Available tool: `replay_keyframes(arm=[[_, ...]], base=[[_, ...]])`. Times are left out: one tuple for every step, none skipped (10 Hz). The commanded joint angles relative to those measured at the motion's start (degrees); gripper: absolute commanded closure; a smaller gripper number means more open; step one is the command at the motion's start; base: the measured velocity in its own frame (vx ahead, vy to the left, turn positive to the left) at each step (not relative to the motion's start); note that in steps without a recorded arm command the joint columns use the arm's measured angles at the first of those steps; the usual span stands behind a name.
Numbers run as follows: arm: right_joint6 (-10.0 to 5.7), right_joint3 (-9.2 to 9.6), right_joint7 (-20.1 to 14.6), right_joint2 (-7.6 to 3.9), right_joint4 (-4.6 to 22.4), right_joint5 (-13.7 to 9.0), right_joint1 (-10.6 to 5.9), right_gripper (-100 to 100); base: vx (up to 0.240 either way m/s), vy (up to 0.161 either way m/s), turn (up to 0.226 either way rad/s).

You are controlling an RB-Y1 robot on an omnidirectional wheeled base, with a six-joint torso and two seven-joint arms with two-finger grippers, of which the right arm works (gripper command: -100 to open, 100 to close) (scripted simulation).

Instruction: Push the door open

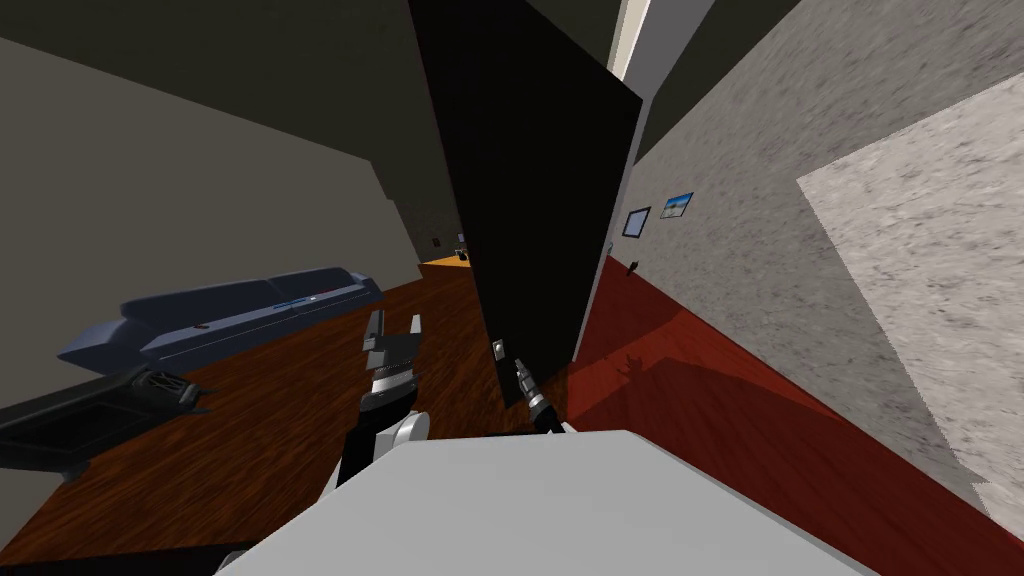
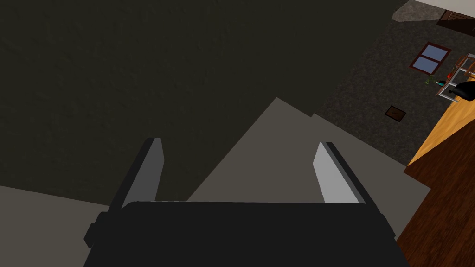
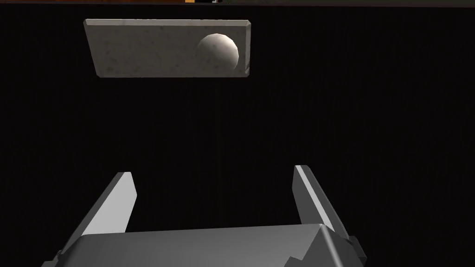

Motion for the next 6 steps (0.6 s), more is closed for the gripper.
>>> replay_keyframes(arm=[[-0.11,0.18,0.4,1.6,0.7,0.0,-0.37,-100],[-0.04,0.35,0.7,2.71,0.6,0.1,-0.15,-100],[-0.24,0.29,0.5,2.01,0.7,0.1,-0.12,-100],[-0.35,0.21,0.6,0.5,0.9,0.1,-0.17,-100],[-0.4,0.11,0.6,-0.33,1.0,0.1,-0.25,-100],[-0.45,0.0,0.7,-0.89,1.1,0.0,-0.35,-100]], base=[[-0.131,-0.005,-0.046],[-0.114,0.044,-0.031],[-0.053,0.026,-0.01],[0.085,0.015,0.01],[0.191,0.033,0.011],[0.208,0.062,0.018]])
